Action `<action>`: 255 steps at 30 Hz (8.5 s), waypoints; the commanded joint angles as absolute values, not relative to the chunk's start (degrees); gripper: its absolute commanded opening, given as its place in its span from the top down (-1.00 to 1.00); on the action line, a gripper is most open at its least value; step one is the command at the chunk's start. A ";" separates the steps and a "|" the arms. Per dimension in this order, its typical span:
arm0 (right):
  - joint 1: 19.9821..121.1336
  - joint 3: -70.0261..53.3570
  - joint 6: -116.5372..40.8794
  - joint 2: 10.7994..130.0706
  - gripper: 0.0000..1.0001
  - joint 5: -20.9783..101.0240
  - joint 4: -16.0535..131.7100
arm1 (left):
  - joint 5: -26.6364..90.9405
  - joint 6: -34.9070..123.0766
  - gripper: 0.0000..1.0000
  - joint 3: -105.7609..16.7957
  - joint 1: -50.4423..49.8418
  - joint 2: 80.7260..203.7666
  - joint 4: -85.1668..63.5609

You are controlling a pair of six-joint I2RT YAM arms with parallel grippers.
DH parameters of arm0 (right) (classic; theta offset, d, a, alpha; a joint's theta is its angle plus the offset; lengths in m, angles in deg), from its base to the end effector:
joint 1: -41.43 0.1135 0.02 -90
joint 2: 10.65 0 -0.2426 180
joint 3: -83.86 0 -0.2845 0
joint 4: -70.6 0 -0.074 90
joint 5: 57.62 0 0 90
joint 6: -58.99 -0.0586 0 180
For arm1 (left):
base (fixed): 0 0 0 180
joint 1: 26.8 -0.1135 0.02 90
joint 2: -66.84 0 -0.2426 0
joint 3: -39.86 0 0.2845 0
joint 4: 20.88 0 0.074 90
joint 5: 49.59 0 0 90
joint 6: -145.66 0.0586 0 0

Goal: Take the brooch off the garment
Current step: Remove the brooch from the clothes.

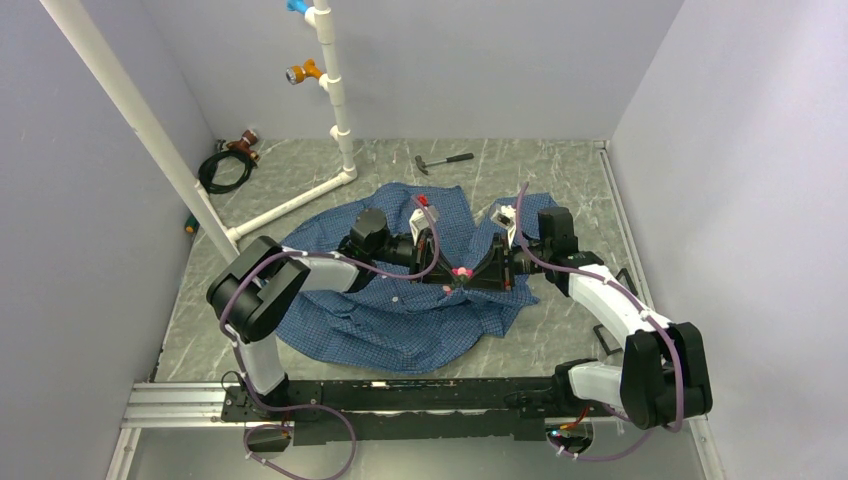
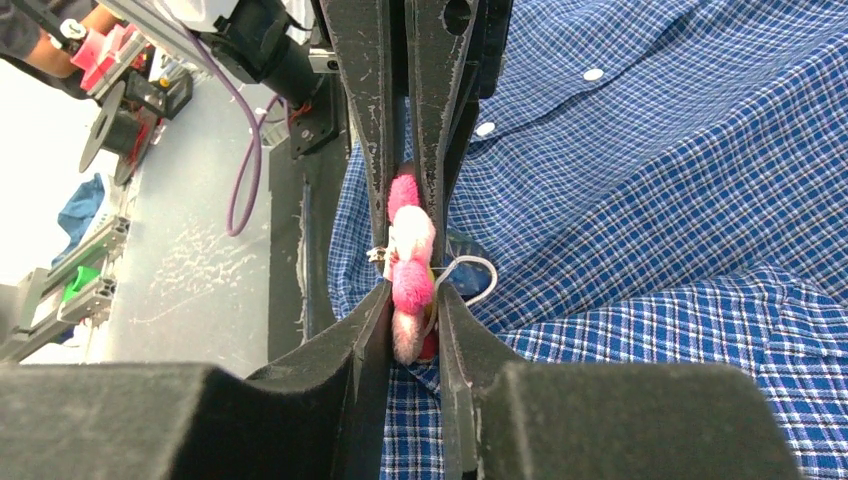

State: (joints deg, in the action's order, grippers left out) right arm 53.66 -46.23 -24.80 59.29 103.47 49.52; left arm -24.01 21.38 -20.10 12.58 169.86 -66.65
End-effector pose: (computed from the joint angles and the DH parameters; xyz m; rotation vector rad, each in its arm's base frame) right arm 0.2562 0.1123 0.1828 -0.9414 1.8308 1.4437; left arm 0.2615 -0.2830 0.1603 1.1087 1.5263 -1.7830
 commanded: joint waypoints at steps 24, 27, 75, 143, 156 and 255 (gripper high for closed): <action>53.91 -47.66 -37.48 59.88 1.00 98.87 59.64 | -7.91 43.62 0.14 -21.82 10.29 157.97 -38.13; 53.84 -47.84 -39.84 60.52 1.00 97.64 60.13 | -6.55 45.39 0.17 -22.60 10.29 157.62 -34.45; 51.27 -51.64 -64.95 61.69 1.00 101.31 71.98 | -8.48 41.55 0.12 -29.99 11.51 160.19 -25.82; 52.48 -51.36 -77.42 64.43 1.00 112.41 78.11 | -16.54 29.36 0.08 -26.54 12.30 161.56 -41.92; 52.49 -51.35 -76.56 63.78 1.00 112.46 77.23 | -19.29 22.62 0.06 -24.18 9.67 162.12 -49.48; 53.23 -50.13 -72.41 63.81 1.00 110.64 72.57 | -12.44 29.38 -0.05 -33.73 5.95 158.55 -31.84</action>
